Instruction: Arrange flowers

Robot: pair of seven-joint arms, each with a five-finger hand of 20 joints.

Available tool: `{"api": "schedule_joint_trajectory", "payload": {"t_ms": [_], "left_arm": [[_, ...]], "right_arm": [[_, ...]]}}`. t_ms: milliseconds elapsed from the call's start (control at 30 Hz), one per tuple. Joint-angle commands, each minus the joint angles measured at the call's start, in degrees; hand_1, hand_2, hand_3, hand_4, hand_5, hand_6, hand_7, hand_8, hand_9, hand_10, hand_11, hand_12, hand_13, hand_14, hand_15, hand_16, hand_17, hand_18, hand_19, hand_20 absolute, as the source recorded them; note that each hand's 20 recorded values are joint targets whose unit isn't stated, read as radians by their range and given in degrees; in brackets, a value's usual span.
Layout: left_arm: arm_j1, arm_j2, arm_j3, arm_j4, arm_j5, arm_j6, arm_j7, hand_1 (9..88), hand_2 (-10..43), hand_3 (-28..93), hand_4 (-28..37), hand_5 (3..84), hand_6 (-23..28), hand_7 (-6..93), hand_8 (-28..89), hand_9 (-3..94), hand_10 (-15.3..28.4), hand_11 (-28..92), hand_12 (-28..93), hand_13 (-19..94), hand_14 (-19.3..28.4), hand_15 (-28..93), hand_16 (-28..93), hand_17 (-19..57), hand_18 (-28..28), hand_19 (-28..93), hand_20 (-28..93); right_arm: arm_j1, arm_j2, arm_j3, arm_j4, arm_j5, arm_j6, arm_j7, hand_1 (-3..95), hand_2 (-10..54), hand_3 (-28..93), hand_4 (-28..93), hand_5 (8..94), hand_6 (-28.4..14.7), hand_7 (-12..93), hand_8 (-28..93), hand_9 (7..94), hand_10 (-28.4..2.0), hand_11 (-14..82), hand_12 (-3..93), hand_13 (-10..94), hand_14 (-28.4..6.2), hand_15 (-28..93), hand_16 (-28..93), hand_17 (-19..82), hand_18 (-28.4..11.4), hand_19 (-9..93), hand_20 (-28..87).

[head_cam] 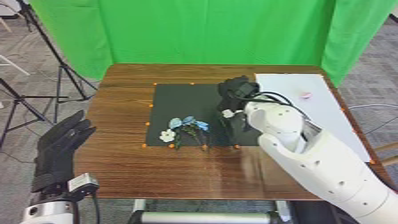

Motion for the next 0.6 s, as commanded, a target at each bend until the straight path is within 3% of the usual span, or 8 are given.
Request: {"api": "schedule_joint_trajectory", "payload": {"t_ms": [33,133,600], "left_arm": [[0.58,0.54,0.14,-0.16,-0.71,0.76,0.77,27.0,4.1,83,-19.0,39.4,10.4,17.1,-11,33.3,19.3,38,6,23,26.1,64,-18,-10.3,20.7,57,3],[0.84,0.31,0.08,-0.14,-0.67,0.62,0.75,27.1,4.1,83,-19.0,39.4,10.3,17.1,-11,33.4,19.3,38,6,23,26.0,64,-18,-10.3,20.7,57,3],[0.39,-0.02,0.02,-0.13,-0.06,0.38,0.43,27.1,4.1,83,-19.1,39.3,10.4,17.2,-12,33.3,19.3,38,6,24,26.0,64,-17,-10.3,20.7,57,4]], "right_arm": [[3.61,3.08,-3.51,1.51,5.24,-2.17,7.13,25.6,-2.2,81,-24,55.4,-6.5,17,-11,61.0,-19.4,27.6,17.5,61,-13.7,77,17,23,-24.3,83,7],[2.55,2.26,-1.16,2.80,4.32,-4.52,7.00,25.0,-1.6,82,-24,55.2,-6.8,16,-11,60.8,-20.0,25.6,17.0,60,-14.2,76,17,23,-24.7,83,7],[-0.38,1.05,1.02,3.98,3.59,-5.89,6.73,23.8,-0.5,82,-23,54.5,-7.3,16,-10,60.6,-20.8,23.2,16.8,60,-14.7,76,17,22,-25.0,82,8]]}}
